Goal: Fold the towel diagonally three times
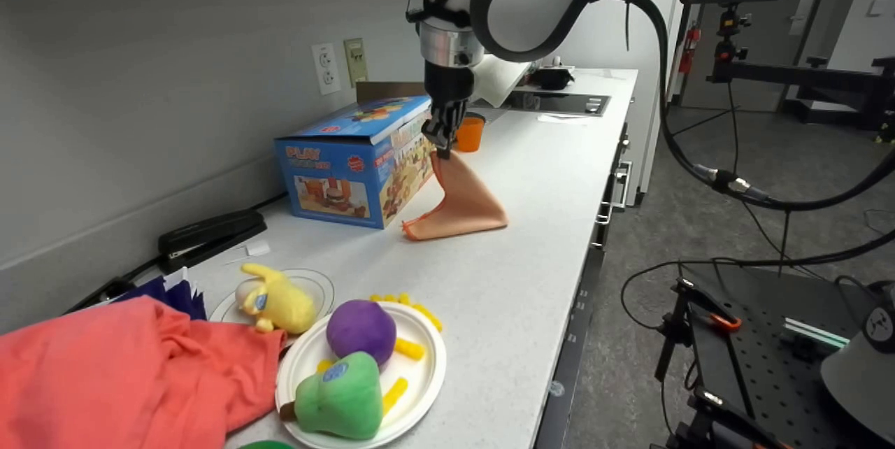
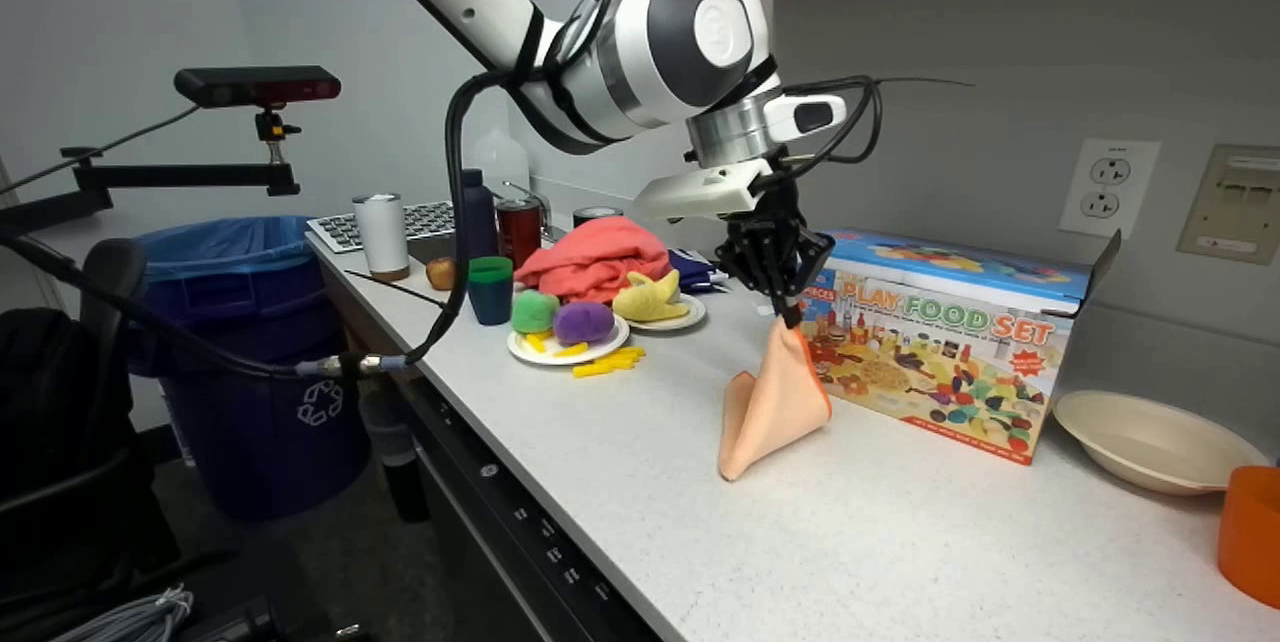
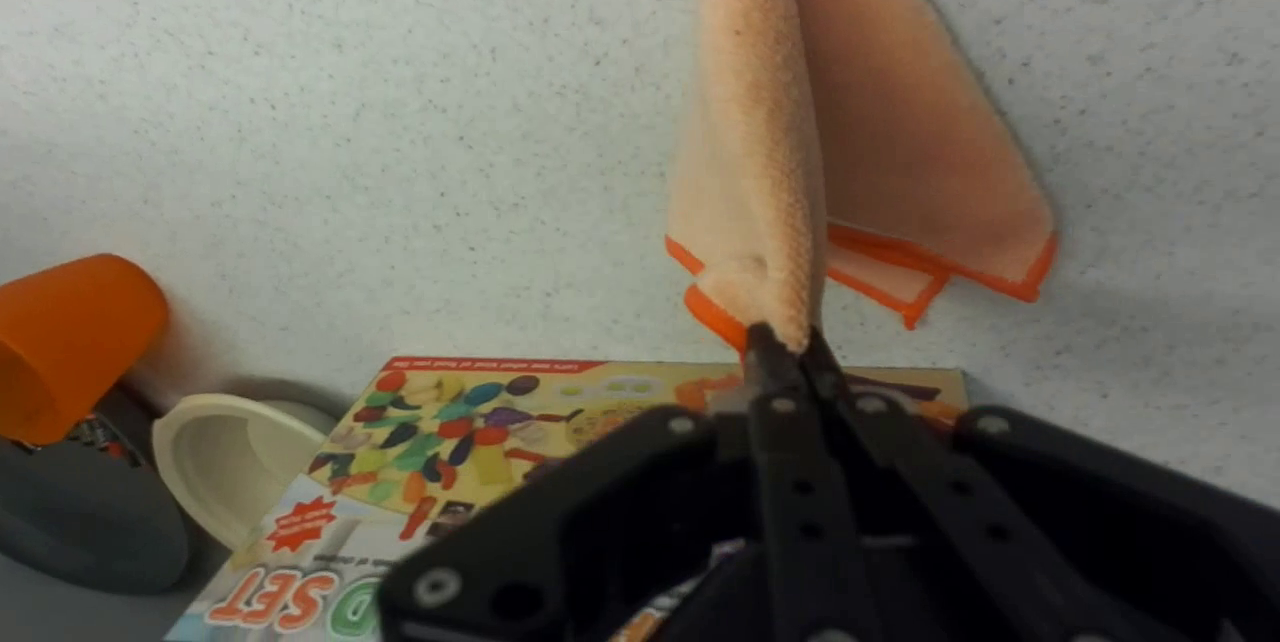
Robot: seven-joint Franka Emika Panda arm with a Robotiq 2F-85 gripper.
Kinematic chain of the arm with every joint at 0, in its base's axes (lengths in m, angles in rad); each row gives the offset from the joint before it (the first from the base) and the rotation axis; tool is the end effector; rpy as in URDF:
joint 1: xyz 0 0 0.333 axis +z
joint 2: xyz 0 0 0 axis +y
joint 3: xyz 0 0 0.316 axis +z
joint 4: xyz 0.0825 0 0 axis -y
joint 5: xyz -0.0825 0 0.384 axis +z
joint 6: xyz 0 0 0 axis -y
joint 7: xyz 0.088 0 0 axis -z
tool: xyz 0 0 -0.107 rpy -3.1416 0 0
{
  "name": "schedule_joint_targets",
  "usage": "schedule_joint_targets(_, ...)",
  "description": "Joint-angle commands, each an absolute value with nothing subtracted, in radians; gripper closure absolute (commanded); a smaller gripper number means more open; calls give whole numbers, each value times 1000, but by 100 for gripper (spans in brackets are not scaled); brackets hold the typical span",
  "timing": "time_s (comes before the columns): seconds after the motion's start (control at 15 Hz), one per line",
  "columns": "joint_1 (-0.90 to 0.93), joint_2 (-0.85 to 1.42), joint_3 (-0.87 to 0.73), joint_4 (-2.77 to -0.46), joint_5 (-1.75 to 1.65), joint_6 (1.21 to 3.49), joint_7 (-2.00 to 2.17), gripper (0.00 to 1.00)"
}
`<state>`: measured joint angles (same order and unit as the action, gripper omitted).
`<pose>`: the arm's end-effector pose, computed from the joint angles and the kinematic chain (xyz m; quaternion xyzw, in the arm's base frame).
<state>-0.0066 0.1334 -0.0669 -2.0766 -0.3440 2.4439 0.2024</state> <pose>0.5901 -0.0430 0.3889 0.9849 -0.0174 0.1227 0.1212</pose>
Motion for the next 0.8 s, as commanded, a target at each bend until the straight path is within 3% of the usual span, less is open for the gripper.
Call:
schedule_joint_targets(0.0, 16, 124, -43, -2082, -350, 2423, 173, 99)
schedule_joint_targets(0.53, 43, 229, -21, -2056, -349, 2419, 162, 99)
schedule_joint_targets(0.6, 45, 242, -20, -2052, -345, 2416, 156, 89)
schedule_joint_targets(0.73, 49, 258, -20, -2049, -340, 2418, 146, 82)
